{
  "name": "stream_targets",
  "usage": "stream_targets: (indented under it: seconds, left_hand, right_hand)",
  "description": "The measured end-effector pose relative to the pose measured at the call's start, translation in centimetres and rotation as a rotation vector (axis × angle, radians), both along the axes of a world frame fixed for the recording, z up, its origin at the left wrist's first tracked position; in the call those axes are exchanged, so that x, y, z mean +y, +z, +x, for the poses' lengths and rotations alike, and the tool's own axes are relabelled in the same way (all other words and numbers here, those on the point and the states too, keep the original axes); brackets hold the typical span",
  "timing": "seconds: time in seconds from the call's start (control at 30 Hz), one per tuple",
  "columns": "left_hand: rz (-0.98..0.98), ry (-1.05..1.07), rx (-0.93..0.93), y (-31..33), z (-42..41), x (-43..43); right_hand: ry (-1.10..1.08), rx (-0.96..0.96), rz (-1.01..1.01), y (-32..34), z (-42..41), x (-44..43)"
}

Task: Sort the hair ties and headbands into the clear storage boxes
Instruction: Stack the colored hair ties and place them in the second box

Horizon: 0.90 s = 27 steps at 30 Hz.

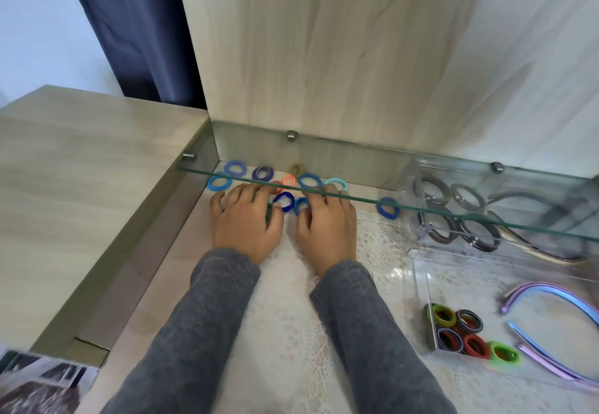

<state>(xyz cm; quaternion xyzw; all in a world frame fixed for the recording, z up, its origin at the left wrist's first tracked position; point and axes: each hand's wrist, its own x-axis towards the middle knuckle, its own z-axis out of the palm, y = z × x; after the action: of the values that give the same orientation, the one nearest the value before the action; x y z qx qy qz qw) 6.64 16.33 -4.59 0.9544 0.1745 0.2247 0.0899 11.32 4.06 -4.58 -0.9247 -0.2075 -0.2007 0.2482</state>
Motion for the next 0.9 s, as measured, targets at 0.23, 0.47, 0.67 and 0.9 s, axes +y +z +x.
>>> stream_targets:
  seconds: [0.23, 0.47, 0.67, 0.9]
  left_hand:
    - [-0.036, 0.01, 0.021, -0.2, 0.9, 0.2]
    - [-0.076, 0.028, -0.037, -0.7, 1.0, 1.1]
    - [-0.107, 0.059, -0.082, -0.8, 1.0, 1.2]
    - [-0.118, 0.056, -0.094, -0.9, 0.9, 1.3]
  right_hand:
    - [0.078, 0.005, -0.037, 0.0, 1.6, 2.2]
    - [0.08, -0.037, -0.082, -0.7, 2.7, 2.8]
    - [0.053, -0.041, -0.003, -1.1, 3.1, 2.1]
    - [0.077, -0.039, 0.065, -1.2, 3.4, 1.9]
